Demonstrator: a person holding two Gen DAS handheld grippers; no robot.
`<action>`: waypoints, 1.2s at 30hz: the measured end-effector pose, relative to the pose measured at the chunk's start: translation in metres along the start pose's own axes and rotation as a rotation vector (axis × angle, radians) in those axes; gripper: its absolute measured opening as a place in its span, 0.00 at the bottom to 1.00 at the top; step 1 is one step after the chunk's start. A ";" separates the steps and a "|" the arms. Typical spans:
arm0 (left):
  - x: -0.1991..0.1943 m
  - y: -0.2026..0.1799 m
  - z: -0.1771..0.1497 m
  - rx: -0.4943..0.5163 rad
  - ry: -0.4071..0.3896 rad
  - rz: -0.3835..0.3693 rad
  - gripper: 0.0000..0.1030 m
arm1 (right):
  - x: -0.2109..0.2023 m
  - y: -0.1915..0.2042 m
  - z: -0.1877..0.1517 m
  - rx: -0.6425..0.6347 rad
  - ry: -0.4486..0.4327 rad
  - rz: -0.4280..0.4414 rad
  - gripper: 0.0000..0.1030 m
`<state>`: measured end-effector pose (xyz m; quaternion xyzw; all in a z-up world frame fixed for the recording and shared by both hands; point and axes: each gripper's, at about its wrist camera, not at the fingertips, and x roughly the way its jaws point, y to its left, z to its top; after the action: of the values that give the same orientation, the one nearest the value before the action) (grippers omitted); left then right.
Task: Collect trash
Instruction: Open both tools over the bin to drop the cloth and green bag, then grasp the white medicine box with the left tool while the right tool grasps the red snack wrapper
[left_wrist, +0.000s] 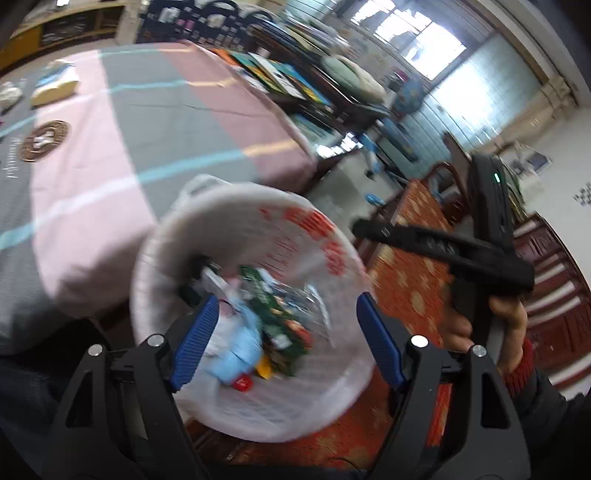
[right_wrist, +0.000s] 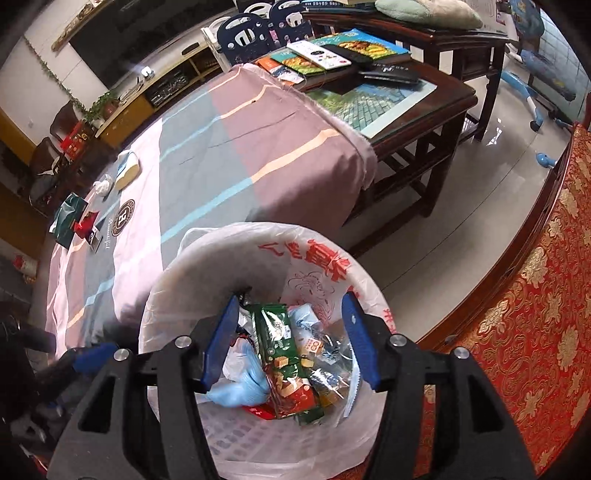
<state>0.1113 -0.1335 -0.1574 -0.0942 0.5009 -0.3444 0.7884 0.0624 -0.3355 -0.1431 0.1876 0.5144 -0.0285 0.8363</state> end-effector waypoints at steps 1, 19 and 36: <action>-0.006 0.012 0.004 -0.019 -0.025 0.036 0.75 | 0.003 0.001 0.000 -0.005 0.006 -0.001 0.56; -0.079 0.309 0.150 -0.512 -0.213 0.635 0.78 | 0.058 0.107 0.033 -0.178 0.041 0.096 0.56; -0.140 0.283 0.030 -0.505 -0.359 0.580 0.02 | 0.111 0.249 0.054 -0.375 0.033 0.169 0.56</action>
<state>0.2270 0.1607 -0.1810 -0.1980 0.4303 0.0473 0.8794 0.2206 -0.1072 -0.1478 0.0714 0.5068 0.1411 0.8474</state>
